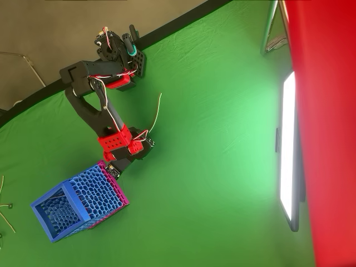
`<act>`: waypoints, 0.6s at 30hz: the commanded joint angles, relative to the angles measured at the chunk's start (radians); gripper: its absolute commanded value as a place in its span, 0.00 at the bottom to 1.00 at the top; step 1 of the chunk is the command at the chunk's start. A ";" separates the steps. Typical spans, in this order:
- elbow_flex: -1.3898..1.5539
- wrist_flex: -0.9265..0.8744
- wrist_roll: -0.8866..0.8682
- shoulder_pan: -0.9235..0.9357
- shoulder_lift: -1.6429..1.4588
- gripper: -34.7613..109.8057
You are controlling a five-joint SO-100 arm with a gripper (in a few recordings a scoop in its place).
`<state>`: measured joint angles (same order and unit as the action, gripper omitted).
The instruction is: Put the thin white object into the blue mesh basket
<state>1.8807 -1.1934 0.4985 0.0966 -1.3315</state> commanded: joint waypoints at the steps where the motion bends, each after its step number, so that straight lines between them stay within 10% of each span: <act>1: -0.049 -0.006 0.003 0.009 -0.035 0.25; 10: -0.255 0.066 0.009 0.051 -0.192 0.25; 18: -0.216 0.520 0.141 0.121 -0.383 0.24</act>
<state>1.6567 -0.8191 0.6059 0.1994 -1.6199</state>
